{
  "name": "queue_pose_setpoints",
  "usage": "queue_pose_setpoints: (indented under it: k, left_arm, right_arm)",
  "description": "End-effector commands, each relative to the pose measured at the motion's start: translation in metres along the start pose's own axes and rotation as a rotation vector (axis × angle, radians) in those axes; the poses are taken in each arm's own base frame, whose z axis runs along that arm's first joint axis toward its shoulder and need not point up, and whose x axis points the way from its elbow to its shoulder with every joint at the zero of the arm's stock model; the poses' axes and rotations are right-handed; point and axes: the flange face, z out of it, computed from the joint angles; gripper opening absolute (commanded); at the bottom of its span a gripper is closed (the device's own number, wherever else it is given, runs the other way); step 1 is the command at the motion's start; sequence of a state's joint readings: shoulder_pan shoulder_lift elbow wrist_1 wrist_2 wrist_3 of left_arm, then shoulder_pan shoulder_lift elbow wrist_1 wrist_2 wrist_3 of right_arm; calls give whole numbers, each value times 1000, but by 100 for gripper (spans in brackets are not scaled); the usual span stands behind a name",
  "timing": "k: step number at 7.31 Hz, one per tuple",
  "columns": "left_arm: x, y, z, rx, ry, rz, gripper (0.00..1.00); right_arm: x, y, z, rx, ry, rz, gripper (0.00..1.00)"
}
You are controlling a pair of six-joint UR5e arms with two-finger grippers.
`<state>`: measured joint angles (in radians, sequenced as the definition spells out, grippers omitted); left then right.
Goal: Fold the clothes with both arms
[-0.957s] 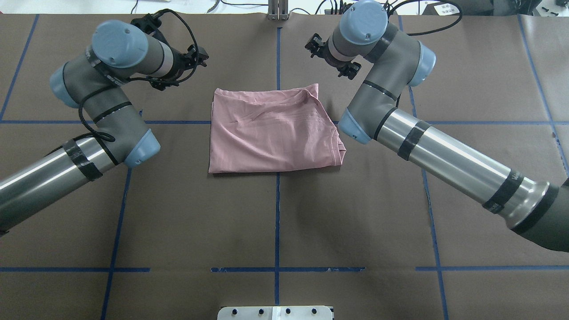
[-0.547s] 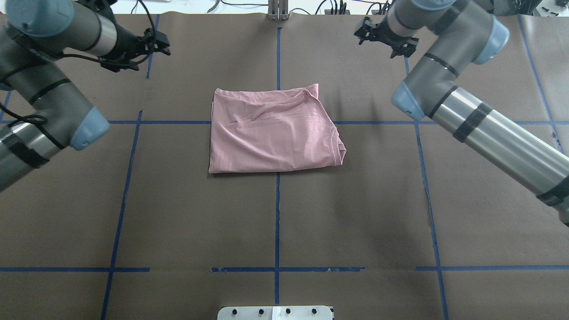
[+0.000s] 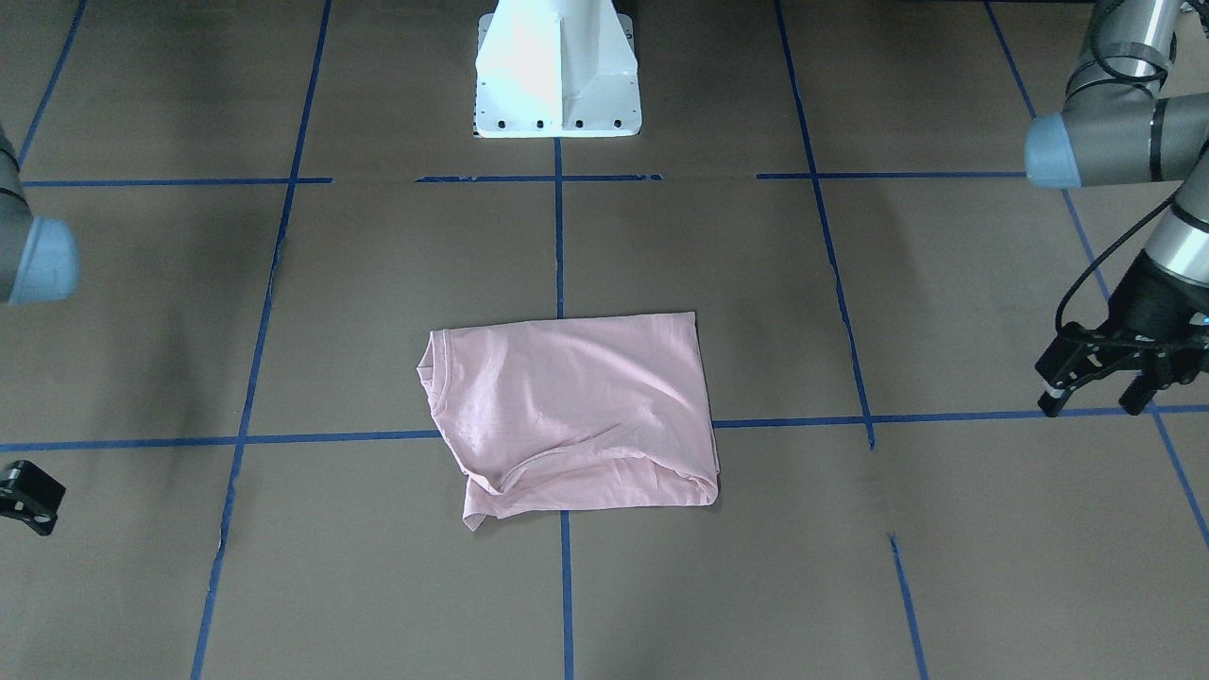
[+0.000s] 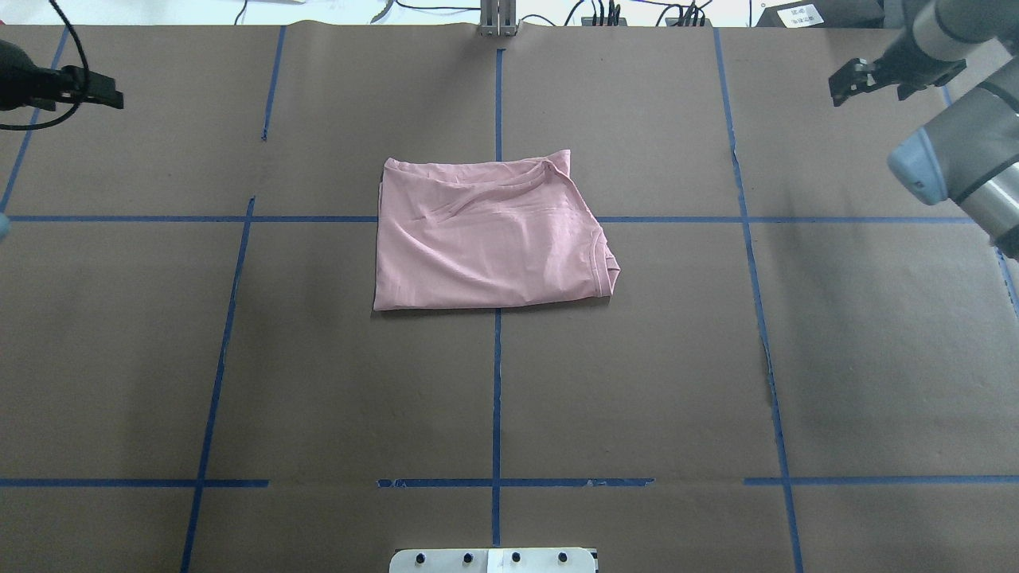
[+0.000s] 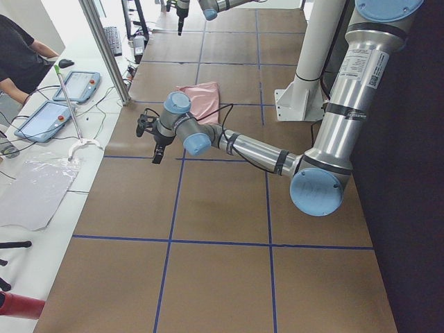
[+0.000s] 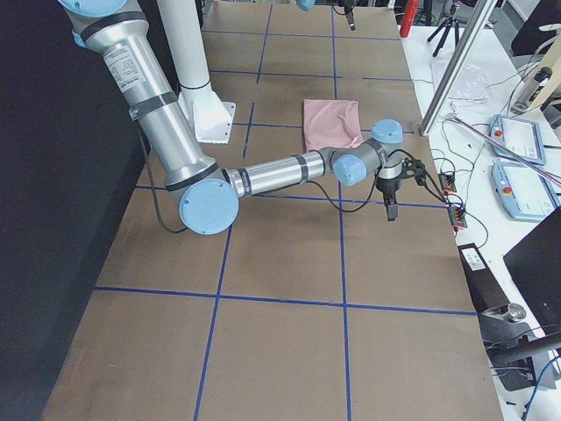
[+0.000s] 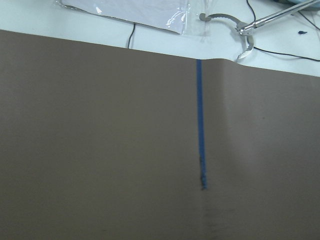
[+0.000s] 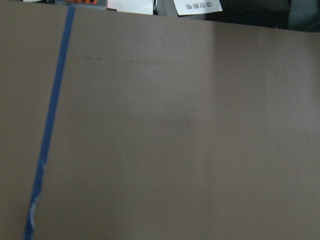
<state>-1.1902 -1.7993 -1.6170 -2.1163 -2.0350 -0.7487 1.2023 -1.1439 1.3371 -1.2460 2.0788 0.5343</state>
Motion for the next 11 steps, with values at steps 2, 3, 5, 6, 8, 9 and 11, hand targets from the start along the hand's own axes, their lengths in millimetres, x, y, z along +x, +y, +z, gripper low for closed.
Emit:
queue_pose_setpoints:
  k: [2,3,5,6,8,9,11]
  left_arm:
    - [-90,-22,-74,-121,-126,221,100]
    - [-118,-27,-96,-179,-152,271,100]
    - [-170,-1,-105,-278,-61,343,100]
    - [-185,28,-104,-303,5,329,100]
    - [-215,81,-90,-322,38,350,100]
    - [-229,85,-78,-292,40,378,100]
    - [-261,105,-54,-354,27,319,100]
  right_arm:
    - [129,60,-23,-109,-225,-37,100]
    - [149,86,-22,-131,-235,-66,100]
    - [165,122,-50,-164,-208,-43,100]
    - [177,125,-62,-183,-196,-37,100]
    - [194,140,-92,-174,-176,18,100]
    - [197,148,-91,-176,-174,18,100]
    - [214,175,-75,-218,-158,59,100]
